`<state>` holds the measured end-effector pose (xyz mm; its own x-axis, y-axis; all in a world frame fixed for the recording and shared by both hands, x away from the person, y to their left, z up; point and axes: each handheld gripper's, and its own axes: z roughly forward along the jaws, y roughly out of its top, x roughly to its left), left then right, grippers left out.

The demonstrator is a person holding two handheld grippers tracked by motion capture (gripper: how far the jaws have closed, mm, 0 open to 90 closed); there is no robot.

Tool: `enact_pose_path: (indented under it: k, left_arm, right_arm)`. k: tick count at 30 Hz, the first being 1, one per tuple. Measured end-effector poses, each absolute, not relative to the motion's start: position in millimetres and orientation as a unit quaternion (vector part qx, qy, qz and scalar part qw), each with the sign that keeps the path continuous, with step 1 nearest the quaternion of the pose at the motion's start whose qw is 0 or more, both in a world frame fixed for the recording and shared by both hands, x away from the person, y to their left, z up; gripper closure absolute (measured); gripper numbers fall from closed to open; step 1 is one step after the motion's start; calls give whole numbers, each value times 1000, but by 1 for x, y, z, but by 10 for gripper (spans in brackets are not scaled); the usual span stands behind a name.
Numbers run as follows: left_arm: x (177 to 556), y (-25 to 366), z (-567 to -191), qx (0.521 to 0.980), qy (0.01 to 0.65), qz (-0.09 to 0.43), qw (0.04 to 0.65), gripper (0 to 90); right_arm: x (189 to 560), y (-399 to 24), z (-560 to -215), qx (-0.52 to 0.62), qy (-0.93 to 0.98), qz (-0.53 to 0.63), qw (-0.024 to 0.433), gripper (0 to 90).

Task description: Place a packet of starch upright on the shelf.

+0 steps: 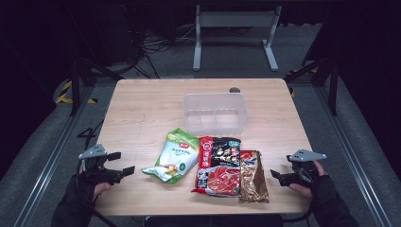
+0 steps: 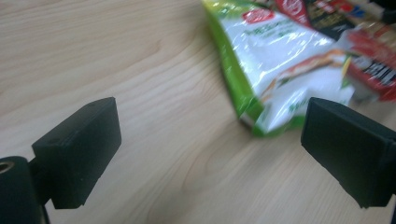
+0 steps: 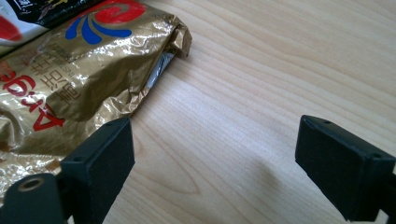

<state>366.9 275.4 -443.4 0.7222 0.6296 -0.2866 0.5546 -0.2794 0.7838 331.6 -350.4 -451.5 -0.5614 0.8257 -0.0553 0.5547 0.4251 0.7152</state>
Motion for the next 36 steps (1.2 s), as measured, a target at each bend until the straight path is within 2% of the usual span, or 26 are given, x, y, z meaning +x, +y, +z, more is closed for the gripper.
enact_pose_path:
  k: [2, 6, 9, 16, 30, 33, 36]
  left_arm:
    - [379, 265, -442, 801, 354, 11, 482, 65]
    - [410, 235, -445, 827, 326, -25, 457, 61]
    - [428, 216, -446, 830, 323, -46, 453, 62]
    - [450, 184, -451, 844, 313, -53, 433, 65]
    - [472, 145, -463, 857, 322, -67, 396, 48]
    - [473, 145, -466, 856, 322, -80, 395, 71]
    - [472, 145, -464, 858, 319, -89, 392, 160]
  right_arm:
    - [331, -350, -452, 419, 822, 327, 204, 126]
    - [330, -347, -451, 414, 824, 330, 202, 126]
    - [332, -343, -450, 408, 828, 331, 197, 126]
    - [331, -338, -454, 397, 837, 324, 193, 154]
    - [334, -338, -456, 399, 838, 322, 189, 126]
    - [333, -338, -456, 397, 839, 323, 186, 124]
    - [334, -338, -456, 397, 841, 321, 179, 124]
